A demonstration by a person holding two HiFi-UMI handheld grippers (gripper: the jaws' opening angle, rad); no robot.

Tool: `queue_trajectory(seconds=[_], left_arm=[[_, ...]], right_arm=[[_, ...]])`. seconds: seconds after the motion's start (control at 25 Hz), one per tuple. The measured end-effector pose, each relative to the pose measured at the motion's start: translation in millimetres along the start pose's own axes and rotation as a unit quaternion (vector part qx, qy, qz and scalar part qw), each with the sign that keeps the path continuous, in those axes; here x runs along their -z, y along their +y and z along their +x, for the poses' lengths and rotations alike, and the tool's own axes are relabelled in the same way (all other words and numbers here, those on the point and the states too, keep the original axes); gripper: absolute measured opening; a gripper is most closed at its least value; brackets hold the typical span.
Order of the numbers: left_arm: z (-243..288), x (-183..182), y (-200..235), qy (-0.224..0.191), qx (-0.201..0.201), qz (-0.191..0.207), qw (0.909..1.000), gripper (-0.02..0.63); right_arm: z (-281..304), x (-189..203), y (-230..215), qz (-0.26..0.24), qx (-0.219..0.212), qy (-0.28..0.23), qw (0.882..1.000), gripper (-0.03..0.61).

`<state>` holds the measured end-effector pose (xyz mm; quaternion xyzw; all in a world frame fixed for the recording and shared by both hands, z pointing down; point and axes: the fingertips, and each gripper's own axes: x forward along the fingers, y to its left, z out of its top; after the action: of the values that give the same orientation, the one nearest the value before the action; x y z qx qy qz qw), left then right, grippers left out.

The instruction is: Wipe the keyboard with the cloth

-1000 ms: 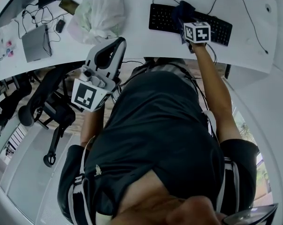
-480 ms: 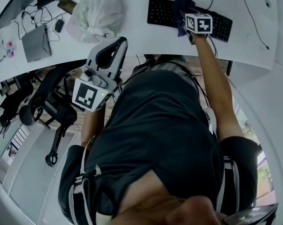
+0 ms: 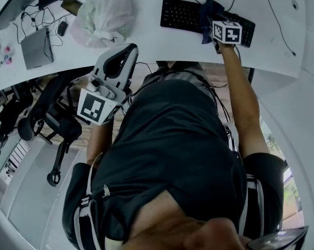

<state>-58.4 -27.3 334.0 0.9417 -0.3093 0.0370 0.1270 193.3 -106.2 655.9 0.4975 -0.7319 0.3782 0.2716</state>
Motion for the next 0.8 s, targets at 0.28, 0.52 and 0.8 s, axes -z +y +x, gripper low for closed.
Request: queue_trajectory(seconds=[0.28, 0.52, 0.8], left_arm=[[2.6, -1.6, -5.2, -0.003, 0.006, -0.005, 1.0000, 0.005], [4.9, 2.5, -2.1, 0.006, 0.010, -0.002, 0.9999, 0.005], [7.3, 0.0, -1.0, 0.000, 0.006, -0.009, 0.9999, 0.005]], right_arm=[[-8.1, 65.8, 66.1, 0.009, -0.067, 0.050, 0.996, 0.049], [-1.9, -12.4, -1.0, 0.002, 0.011, -0.012, 1.000, 0.049], [-13.7, 46.1, 33.0, 0.023, -0.022, 0.024, 0.999, 0.049]])
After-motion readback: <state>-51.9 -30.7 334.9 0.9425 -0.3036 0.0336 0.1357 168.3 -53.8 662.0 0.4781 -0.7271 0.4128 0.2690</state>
